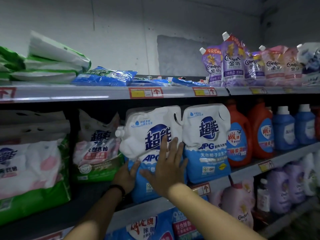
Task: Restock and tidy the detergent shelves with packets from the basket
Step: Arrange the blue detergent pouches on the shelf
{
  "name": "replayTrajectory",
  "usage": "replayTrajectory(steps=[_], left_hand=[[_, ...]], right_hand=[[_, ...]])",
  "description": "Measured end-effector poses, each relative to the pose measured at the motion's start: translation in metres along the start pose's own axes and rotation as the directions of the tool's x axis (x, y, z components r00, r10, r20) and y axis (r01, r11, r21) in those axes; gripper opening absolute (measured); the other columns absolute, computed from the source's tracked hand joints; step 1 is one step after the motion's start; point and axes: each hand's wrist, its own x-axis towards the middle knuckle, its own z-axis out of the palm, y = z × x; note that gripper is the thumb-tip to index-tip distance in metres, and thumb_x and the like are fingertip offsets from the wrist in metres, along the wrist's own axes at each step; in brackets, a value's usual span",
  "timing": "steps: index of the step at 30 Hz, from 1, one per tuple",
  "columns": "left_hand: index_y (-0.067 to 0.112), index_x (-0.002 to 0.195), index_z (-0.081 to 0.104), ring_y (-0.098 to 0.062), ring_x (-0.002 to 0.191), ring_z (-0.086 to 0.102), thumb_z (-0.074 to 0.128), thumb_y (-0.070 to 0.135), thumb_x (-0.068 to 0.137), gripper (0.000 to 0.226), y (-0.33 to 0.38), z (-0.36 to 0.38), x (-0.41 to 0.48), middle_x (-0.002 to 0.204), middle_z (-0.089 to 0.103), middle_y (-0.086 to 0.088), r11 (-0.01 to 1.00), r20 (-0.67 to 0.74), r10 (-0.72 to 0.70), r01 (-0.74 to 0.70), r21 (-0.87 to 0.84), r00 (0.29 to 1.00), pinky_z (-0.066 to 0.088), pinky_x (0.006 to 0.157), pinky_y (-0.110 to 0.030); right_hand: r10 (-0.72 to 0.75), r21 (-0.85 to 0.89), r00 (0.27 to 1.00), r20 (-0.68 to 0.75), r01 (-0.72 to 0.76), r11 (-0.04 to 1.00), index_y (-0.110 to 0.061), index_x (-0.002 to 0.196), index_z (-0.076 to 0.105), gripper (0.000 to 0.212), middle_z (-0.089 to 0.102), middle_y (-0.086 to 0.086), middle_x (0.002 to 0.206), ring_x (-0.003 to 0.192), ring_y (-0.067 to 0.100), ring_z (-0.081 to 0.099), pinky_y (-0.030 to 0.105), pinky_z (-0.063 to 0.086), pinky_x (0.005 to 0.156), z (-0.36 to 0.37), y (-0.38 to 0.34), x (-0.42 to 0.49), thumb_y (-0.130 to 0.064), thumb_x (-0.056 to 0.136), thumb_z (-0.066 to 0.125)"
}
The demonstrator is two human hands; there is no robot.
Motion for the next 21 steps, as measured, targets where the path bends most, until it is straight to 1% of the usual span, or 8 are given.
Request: replayTrajectory(steps=[2,5,9,11,14,15,18,21], left_hand=[[0.029,0.125,0.059,-0.020,0.106,0.061,0.039,0.057,0.106,0.039,0.000,0.000,0.001,0.120,0.066,0.002,1.000,0.002,-0.002,0.002,-0.013,1.000,0.044,0.092,-0.029],[0.024,0.124,0.062,-0.021,0.103,0.061,0.037,0.053,0.107,0.042,-0.004,0.001,0.008,0.115,0.065,-0.001,1.000,-0.005,-0.026,0.026,-0.015,1.000,0.043,0.090,-0.030],[0.016,0.124,0.067,-0.023,0.099,0.065,0.034,0.065,0.099,0.064,-0.012,0.003,0.013,0.115,0.072,-0.008,0.997,-0.032,-0.058,0.056,-0.043,0.998,0.047,0.089,-0.032],[0.010,0.125,0.067,-0.027,0.099,0.065,0.035,0.063,0.101,0.066,-0.009,0.006,0.014,0.119,0.072,-0.014,0.996,-0.053,-0.090,0.089,-0.015,0.995,0.048,0.089,-0.032],[0.006,0.124,0.065,-0.034,0.109,0.066,0.032,0.062,0.104,0.067,-0.003,0.008,0.009,0.126,0.069,-0.020,0.980,-0.050,-0.133,0.139,0.145,0.990,0.050,0.092,-0.035],[0.006,0.122,0.065,-0.033,0.107,0.067,0.033,0.063,0.104,0.067,-0.002,0.005,0.005,0.125,0.070,-0.020,0.969,-0.044,-0.123,0.130,0.209,0.991,0.051,0.092,-0.035],[0.016,0.121,0.062,-0.028,0.095,0.068,0.046,0.070,0.098,0.060,-0.005,-0.024,-0.019,0.111,0.074,-0.010,0.926,-0.030,-0.002,0.013,0.377,1.000,0.052,0.081,-0.034],[0.027,0.110,0.062,-0.025,0.088,0.068,0.050,0.066,0.097,0.043,-0.031,-0.086,-0.053,0.095,0.074,0.000,0.752,-0.116,0.247,-0.115,0.650,0.962,0.051,0.070,-0.035]], right_hand=[[0.013,-0.039,0.999,-0.047,-0.015,0.999,-0.026,0.161,-0.033,0.118,-0.033,0.018,0.170,0.158,0.043,-0.028,0.078,0.010,0.121,0.012,-0.004,0.008,-0.094,0.086,0.029],[0.051,-0.118,0.998,-0.047,-0.057,0.991,-0.024,0.161,-0.032,0.114,-0.031,0.023,0.170,0.158,0.046,-0.026,0.082,0.007,0.118,0.027,-0.009,0.021,-0.096,0.086,0.014],[0.063,-0.113,0.997,-0.052,-0.068,0.991,-0.025,0.162,-0.030,0.111,-0.030,0.023,0.170,0.157,0.046,-0.027,0.084,0.004,0.116,0.032,-0.012,0.028,-0.093,0.089,0.018],[0.074,-0.111,0.995,-0.065,-0.081,0.991,-0.026,0.162,-0.029,0.111,-0.029,0.022,0.171,0.158,0.045,-0.026,0.084,0.007,0.116,0.034,-0.010,0.028,-0.094,0.088,0.019],[0.094,-0.135,0.994,-0.064,-0.102,0.986,-0.026,0.162,-0.030,0.112,-0.025,0.021,0.172,0.159,0.045,-0.022,0.083,0.013,0.115,0.036,-0.006,0.025,-0.095,0.088,0.018],[0.098,-0.142,0.994,-0.058,-0.105,0.984,-0.025,0.162,-0.030,0.112,-0.024,0.021,0.173,0.159,0.045,-0.021,0.083,0.015,0.116,0.037,-0.004,0.024,-0.095,0.088,0.018],[0.107,-0.144,0.994,-0.035,-0.111,0.983,-0.026,0.162,-0.031,0.114,-0.024,0.021,0.173,0.159,0.045,-0.020,0.083,0.014,0.116,0.035,0.000,0.023,-0.096,0.086,0.019],[0.097,-0.150,0.995,0.003,-0.095,0.984,-0.024,0.162,-0.030,0.116,-0.023,0.023,0.173,0.159,0.046,-0.019,0.083,0.013,0.117,0.032,0.000,0.023,-0.096,0.085,0.019]])
